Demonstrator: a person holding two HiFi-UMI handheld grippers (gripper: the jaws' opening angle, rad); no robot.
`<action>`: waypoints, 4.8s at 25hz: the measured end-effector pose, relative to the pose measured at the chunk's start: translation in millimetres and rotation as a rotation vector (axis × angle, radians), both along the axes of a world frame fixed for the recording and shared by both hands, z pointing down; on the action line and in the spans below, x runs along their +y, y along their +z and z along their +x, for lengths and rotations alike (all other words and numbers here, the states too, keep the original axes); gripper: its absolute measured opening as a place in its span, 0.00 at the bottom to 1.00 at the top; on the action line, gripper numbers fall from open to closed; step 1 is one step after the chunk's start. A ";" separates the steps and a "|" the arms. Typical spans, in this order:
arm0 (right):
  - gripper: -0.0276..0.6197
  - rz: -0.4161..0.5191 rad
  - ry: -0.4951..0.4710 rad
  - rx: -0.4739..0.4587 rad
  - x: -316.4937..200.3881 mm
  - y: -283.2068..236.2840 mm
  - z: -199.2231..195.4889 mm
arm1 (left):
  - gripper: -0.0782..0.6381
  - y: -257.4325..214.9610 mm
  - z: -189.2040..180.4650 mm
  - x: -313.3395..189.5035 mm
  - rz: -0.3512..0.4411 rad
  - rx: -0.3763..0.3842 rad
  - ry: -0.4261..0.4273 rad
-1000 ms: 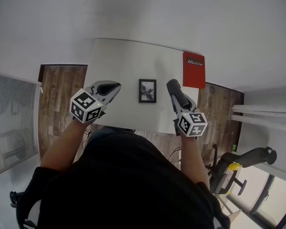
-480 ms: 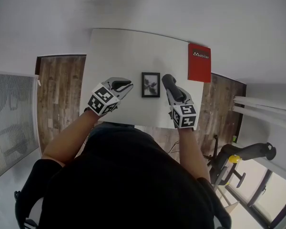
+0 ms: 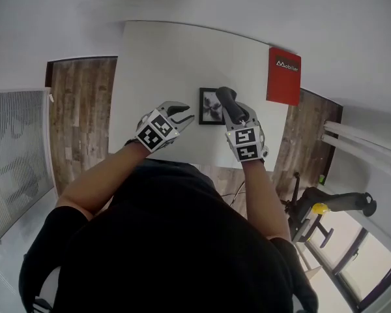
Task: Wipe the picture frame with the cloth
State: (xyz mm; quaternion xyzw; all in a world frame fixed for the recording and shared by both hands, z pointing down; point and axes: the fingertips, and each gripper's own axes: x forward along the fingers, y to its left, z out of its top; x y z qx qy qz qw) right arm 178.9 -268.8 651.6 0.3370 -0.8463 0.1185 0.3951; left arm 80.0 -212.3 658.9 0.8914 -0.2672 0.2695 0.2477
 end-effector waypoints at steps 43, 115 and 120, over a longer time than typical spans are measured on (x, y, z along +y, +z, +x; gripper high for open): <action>0.21 -0.172 -0.357 0.282 22.4 129.5 -43.8 | 0.50 147.3 60.0 22.3 -0.006 -0.313 0.077; 0.22 -0.250 -0.112 0.169 67.2 102.2 22.5 | 0.44 148.1 49.9 17.2 0.001 -0.286 -0.005; 0.22 -0.227 -0.023 0.088 57.0 68.4 33.2 | 0.56 145.1 49.5 29.0 -0.124 -0.260 0.030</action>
